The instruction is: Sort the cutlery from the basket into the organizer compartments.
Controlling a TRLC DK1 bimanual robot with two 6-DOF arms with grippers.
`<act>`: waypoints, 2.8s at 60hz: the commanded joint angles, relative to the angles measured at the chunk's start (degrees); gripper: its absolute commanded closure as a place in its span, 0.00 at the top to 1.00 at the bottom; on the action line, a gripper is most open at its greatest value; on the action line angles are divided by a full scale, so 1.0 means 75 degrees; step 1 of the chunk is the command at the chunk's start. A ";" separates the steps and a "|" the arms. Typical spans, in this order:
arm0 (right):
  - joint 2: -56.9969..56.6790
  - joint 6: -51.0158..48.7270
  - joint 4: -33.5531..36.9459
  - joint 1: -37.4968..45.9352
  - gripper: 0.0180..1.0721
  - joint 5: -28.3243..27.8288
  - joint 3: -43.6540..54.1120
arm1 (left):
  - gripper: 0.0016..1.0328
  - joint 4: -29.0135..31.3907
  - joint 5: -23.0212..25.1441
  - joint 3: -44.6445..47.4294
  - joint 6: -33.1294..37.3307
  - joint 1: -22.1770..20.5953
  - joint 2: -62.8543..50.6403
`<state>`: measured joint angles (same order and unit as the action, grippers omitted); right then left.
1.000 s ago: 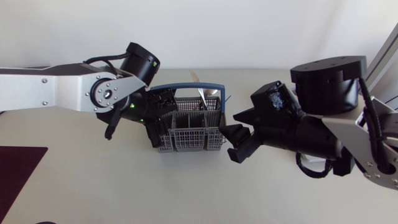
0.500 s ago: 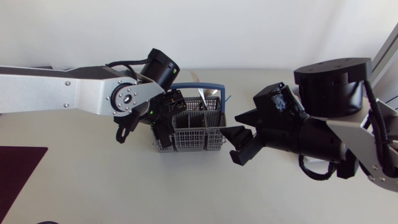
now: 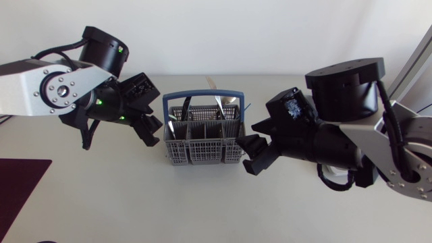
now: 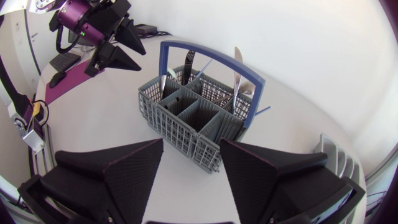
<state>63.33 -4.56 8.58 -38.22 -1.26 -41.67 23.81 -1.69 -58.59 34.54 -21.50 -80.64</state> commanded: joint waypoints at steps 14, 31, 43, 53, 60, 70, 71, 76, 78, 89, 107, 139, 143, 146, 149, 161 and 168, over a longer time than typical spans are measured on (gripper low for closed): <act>0.0052 -0.0025 -0.0066 0.0127 0.64 -0.0008 -0.0010 | 0.55 -0.0597 0.0413 0.0253 0.0093 0.0581 -0.1318; -0.0030 -0.0049 -0.0007 0.0185 0.64 -0.0020 0.0048 | 0.55 -0.0808 0.0671 0.0241 -0.0211 0.0030 -0.1752; 0.0345 -0.0013 -0.0042 0.0150 0.64 -0.0090 -0.0221 | 0.55 -0.0808 0.1070 0.0394 -0.0387 -0.0204 -0.1623; 0.0966 0.0080 -0.0101 0.0092 0.64 -0.0301 -0.0620 | 0.55 -0.0796 0.1398 0.0523 -0.0434 -0.0310 -0.1529; 0.1411 0.0174 -0.0113 0.0068 0.64 -0.0477 -0.0948 | 0.55 -0.0796 0.1597 0.0581 -0.0469 -0.0392 -0.1517; 0.2279 0.0338 -0.0230 -0.0002 0.64 -0.0653 -0.1475 | 0.55 -0.0796 0.2019 0.0581 -0.0622 -0.0544 -0.1553; 0.2349 0.0373 -0.0253 -0.0026 0.64 -0.0664 -0.1522 | 0.55 -0.0796 0.2042 0.0581 -0.0622 -0.0579 -0.1564; 0.2712 0.0408 -0.0324 -0.0119 0.64 -0.0676 -0.1721 | 0.55 -0.0796 0.2206 0.0605 -0.0657 -0.0708 -0.1635; 0.2853 0.0432 -0.0359 -0.0166 0.64 -0.0676 -0.1780 | 0.55 -0.0796 0.2288 0.0628 -0.0657 -0.0731 -0.1635; 0.3533 0.0444 -0.0370 -0.0330 0.64 -0.0688 -0.2178 | 0.55 -0.0773 0.2722 0.0839 -0.0469 -0.0263 -0.1224; 0.4271 0.0467 -0.0652 -0.0494 0.64 -0.0664 -0.2565 | 0.55 -0.0902 0.3437 0.0487 0.0152 0.1249 -0.1482; 0.5255 0.0596 -0.0980 -0.0752 0.63 -0.0172 -0.3034 | 0.55 -0.1464 0.4515 -0.0403 0.0082 0.1612 -0.2900; 0.5372 0.0584 -0.0980 -0.0787 0.63 -0.0137 -0.3092 | 0.55 -0.1464 0.4597 -0.0391 0.0117 0.1589 -0.2935; 0.5466 0.0584 -0.0980 -0.0787 0.60 -0.0137 -0.3139 | 0.55 -0.1464 0.4667 -0.0380 0.0128 0.1565 -0.2982; 0.5572 0.0561 -0.0980 -0.0787 0.60 -0.0137 -0.3174 | 0.55 -0.1464 0.4691 -0.0380 0.0140 0.1542 -0.3006; 0.5900 0.0432 -0.1449 -0.0846 0.38 -0.0125 -0.3057 | 0.55 -0.1464 0.4902 -0.0251 0.0269 0.1495 -0.3041; 0.6029 0.0432 -0.1742 -0.0951 0.28 -0.0079 -0.2940 | 0.55 -0.1464 0.4972 -0.0192 0.0339 0.1436 -0.3088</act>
<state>105.65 -1.37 -3.53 -43.94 -1.72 -64.88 12.97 34.33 -59.96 35.64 -10.04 -102.08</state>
